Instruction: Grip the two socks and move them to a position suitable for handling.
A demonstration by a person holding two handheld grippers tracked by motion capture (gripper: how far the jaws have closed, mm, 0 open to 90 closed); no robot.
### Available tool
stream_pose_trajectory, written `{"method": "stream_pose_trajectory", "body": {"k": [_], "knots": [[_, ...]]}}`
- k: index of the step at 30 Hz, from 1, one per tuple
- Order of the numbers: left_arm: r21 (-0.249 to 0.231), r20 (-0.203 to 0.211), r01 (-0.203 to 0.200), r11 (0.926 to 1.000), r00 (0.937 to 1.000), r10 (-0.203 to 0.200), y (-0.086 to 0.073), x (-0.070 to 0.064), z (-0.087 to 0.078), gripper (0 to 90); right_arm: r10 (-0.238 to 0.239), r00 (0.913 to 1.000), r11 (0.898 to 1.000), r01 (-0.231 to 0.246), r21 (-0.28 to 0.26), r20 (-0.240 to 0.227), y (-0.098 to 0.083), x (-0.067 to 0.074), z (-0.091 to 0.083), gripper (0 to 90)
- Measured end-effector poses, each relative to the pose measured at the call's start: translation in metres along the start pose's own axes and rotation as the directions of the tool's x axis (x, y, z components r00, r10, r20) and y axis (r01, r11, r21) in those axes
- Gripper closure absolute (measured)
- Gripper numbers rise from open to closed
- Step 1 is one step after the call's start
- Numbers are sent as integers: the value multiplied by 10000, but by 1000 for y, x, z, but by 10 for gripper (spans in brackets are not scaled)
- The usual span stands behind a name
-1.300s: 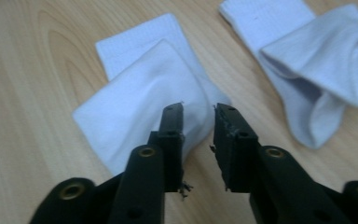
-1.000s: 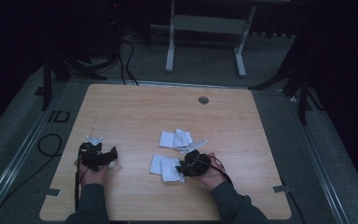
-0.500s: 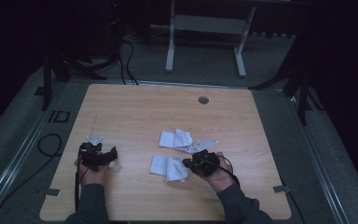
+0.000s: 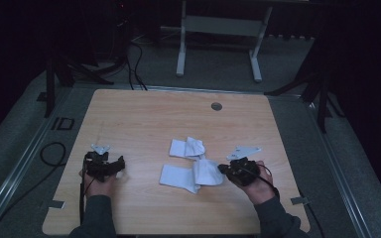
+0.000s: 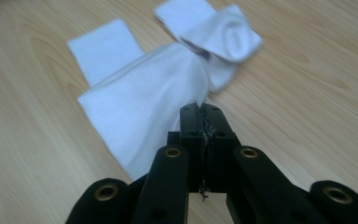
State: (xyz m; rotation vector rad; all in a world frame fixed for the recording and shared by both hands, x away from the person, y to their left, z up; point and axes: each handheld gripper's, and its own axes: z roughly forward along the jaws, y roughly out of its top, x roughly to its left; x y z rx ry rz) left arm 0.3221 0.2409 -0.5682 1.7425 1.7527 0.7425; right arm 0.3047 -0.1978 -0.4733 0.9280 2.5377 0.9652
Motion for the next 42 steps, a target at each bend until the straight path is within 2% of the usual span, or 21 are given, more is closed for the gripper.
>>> {"method": "stream_pose_trajectory", "body": {"k": [6,16,19,21,23,27,32,42], "knots": [[0,-1,-1,10000,10000,1,0,0,0,217,232,9993,9993,-241,293,291,-12,-17,-6,879],[1,-1,0,10000,10000,0,0,0,0,217,301,9990,9987,-314,412,339,-19,-23,-16,877],[0,0,-1,10000,10000,1,0,0,0,217,266,9980,9976,-302,624,575,-23,-27,-14,867],[2,-1,-2,10000,10000,2,0,0,0,217,263,9932,9944,-377,992,1134,-28,-36,-6,756],[0,-1,0,10000,10000,0,0,0,0,217,324,9913,9941,-452,990,1278,-32,-39,-3,746],[2,-1,-3,10000,10000,3,0,0,0,217,153,9930,9946,-271,998,1173,-34,-37,0,767],[9,4,-12,10000,10000,12,0,0,0,217,-106,9963,9917,-5,1283,854,-36,-33,9,885],[10,21,-48,10000,10000,48,0,0,-1,217,-457,9981,9783,363,2038,415,-50,-21,34,896]]}}
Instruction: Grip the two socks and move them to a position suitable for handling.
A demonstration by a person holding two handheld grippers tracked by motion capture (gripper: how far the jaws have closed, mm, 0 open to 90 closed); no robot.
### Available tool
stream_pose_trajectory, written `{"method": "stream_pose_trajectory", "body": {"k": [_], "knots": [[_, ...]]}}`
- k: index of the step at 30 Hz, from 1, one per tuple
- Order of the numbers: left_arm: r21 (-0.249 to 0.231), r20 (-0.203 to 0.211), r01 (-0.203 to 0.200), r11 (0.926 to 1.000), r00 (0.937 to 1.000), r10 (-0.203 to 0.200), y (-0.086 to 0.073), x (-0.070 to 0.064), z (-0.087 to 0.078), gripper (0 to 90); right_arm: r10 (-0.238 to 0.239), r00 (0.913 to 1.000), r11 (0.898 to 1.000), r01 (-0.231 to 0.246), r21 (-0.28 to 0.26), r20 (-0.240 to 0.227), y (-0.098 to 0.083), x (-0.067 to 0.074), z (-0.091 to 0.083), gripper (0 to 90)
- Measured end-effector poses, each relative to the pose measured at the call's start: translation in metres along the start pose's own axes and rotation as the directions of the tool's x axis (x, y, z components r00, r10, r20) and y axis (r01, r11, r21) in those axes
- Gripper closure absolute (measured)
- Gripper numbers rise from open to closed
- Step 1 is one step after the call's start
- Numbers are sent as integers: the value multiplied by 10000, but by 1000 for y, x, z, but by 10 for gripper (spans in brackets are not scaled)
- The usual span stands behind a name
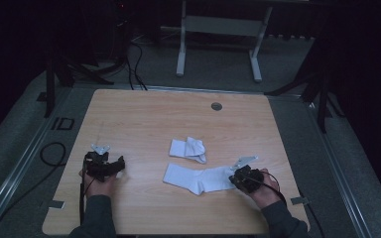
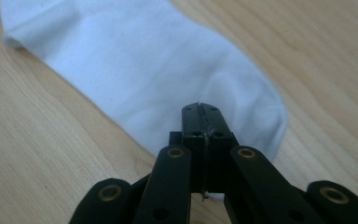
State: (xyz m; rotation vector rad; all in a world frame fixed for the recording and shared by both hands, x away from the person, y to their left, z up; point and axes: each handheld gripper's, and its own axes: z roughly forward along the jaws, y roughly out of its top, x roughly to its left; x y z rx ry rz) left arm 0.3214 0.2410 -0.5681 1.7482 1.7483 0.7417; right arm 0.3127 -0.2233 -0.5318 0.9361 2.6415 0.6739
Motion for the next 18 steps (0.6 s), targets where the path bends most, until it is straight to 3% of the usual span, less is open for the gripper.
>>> {"method": "stream_pose_trajectory", "body": {"k": [6,10,18], "knots": [[-37,82,-61,10000,9999,61,-1,0,-1,231,-38,9998,9999,40,96,-177,-3,4,5,896],[-81,190,-160,9998,9997,162,-2,0,-2,291,-48,9997,10000,50,72,-255,-3,7,5,896],[-125,321,-262,9996,9991,266,-2,-1,-4,354,-341,9975,9994,338,-63,-619,2,22,7,895]]}}
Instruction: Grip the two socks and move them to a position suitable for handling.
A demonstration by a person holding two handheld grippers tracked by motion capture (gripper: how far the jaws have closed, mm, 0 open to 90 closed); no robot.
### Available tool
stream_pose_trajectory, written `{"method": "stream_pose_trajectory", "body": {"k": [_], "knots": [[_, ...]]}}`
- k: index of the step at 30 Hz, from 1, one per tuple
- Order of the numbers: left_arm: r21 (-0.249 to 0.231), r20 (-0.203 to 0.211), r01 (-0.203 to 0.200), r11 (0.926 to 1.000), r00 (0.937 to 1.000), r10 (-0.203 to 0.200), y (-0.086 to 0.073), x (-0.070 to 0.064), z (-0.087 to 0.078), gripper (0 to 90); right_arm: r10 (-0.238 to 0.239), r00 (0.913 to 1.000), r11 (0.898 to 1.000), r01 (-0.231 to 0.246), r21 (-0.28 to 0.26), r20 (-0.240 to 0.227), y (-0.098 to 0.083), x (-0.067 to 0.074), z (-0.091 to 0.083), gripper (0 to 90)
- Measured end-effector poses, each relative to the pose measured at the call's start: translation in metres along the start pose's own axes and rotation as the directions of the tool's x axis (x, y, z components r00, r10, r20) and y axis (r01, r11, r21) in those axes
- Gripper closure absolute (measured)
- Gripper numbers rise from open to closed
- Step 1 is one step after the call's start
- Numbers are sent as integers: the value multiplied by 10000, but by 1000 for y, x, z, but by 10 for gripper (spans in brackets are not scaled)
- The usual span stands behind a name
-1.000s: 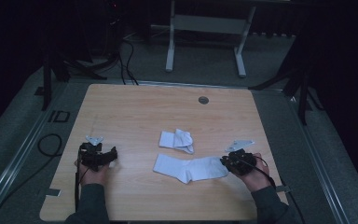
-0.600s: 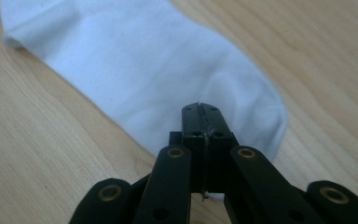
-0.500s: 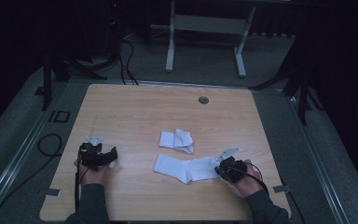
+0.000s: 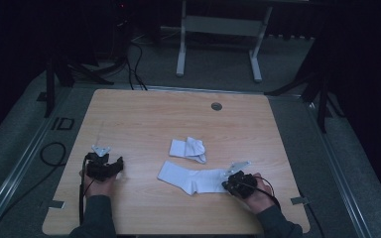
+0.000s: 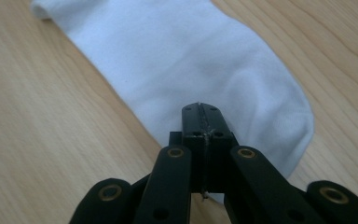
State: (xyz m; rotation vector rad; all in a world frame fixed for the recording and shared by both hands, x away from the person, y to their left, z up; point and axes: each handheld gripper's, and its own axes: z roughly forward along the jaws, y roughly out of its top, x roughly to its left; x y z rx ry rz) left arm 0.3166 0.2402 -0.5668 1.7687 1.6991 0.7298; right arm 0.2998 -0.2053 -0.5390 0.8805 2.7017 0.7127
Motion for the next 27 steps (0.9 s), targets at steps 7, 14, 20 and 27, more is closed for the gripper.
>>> {"method": "stream_pose_trajectory", "body": {"k": [7,14,20,27], "knots": [[-18,3,-5,10000,10000,5,0,0,0,354,-221,9994,9997,218,-104,-273,8,10,5,896],[-43,36,-31,10000,10000,31,0,0,0,354,-411,9979,9990,403,-180,-506,15,20,9,895],[-66,48,-27,10000,10000,28,0,0,0,354,-486,9972,9988,478,-140,-575,18,23,10,894],[-49,71,-56,10000,10000,56,0,0,0,353,-374,9983,9982,352,-481,-456,25,18,2,843]]}}
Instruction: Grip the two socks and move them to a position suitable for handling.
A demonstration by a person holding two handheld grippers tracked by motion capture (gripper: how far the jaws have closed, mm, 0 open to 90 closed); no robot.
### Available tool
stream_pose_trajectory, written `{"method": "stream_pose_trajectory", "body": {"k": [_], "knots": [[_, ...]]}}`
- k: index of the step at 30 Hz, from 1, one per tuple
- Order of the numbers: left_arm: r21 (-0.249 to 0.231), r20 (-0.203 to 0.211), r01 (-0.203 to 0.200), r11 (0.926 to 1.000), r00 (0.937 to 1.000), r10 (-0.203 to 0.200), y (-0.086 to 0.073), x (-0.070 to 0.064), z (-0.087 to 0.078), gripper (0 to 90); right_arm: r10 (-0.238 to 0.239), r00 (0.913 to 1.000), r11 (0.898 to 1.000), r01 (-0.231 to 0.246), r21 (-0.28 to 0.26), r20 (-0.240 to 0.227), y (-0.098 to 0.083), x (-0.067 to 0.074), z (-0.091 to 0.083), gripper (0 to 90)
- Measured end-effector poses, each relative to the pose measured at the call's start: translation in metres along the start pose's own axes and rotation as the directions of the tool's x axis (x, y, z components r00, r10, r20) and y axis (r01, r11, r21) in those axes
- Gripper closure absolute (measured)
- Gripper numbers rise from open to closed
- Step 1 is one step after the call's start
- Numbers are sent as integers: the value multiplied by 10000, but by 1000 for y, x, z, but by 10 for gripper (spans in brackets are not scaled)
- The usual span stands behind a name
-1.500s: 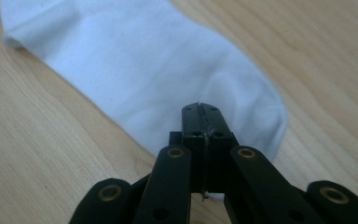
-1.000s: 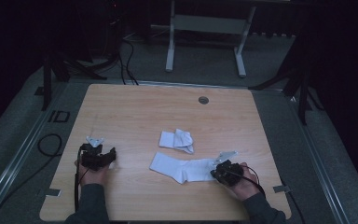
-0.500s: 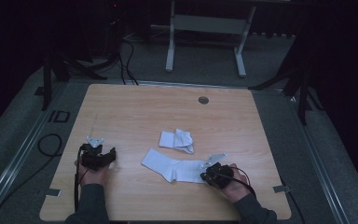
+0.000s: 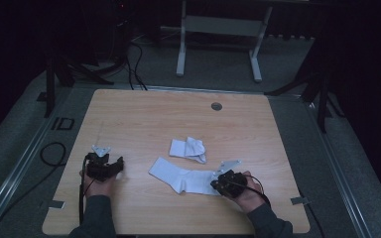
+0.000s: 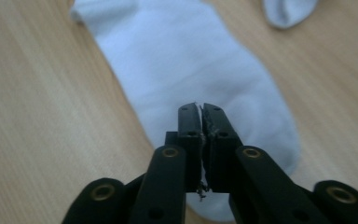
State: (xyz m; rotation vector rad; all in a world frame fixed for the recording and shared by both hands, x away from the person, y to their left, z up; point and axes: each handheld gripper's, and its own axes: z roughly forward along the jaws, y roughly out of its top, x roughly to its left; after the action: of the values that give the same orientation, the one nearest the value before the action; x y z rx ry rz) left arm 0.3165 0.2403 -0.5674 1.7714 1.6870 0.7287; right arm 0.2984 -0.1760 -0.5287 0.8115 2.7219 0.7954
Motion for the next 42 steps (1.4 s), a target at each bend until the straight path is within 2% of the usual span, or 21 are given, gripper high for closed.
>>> {"method": "stream_pose_trajectory", "body": {"k": [6,13,21,30,42], "knots": [[-7,4,3,10000,10000,-3,0,0,0,353,105,9993,9990,-90,-427,352,12,-7,-8,774],[-7,15,-7,10000,10000,7,0,0,0,353,330,9977,9966,-284,-773,587,23,-16,-9,719],[-9,16,-4,10000,10000,4,0,0,0,353,479,9950,9946,-395,-958,871,38,-24,0,709],[1,15,-18,10000,10000,18,0,0,0,353,662,9931,9931,-562,-1030,971,51,-32,12,723],[-4,22,-15,10000,10000,15,0,0,0,353,1002,9864,9909,-871,-1025,1301,72,-52,25,753]]}}
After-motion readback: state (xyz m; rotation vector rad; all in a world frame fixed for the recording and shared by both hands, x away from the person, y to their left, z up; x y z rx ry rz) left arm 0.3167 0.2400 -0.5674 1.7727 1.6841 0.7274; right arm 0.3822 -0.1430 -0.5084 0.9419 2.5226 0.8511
